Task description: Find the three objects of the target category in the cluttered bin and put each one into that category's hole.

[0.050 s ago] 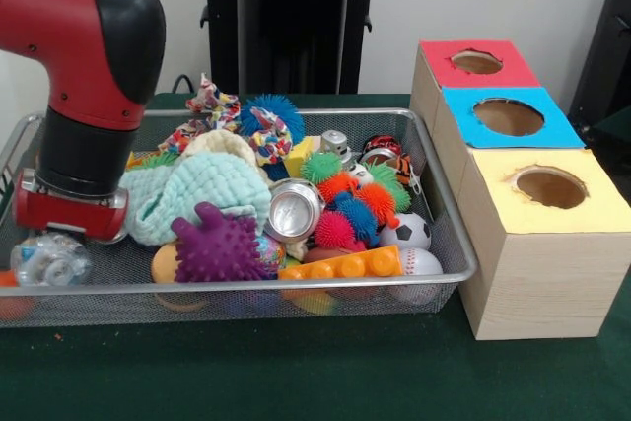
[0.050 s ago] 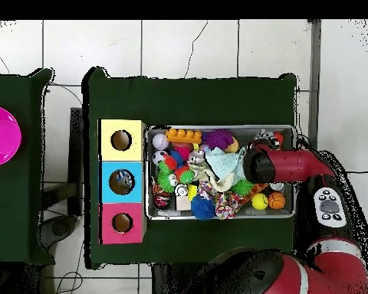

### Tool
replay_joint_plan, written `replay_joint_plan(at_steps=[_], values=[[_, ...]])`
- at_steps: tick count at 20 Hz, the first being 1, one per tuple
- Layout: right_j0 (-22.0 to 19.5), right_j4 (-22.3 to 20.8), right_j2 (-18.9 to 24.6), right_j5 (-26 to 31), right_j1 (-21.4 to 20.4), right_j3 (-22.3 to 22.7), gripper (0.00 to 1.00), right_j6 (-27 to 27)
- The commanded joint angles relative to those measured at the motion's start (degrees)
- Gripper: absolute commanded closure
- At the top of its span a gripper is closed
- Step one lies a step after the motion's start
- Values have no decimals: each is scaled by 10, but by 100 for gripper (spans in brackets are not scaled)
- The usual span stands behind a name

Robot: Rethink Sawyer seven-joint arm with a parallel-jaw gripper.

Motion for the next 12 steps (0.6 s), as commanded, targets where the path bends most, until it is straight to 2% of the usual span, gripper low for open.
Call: replay_joint_plan(at_steps=[1, 5, 8, 12], values=[[-28, -3, 43, -40, 5, 19, 100, 30], [-23, 5, 39, -29, 7, 21, 100, 37], [-13, -8, 22, -54, 5, 19, 100, 48], [20, -15, -40, -145, 28, 12, 100, 107]])
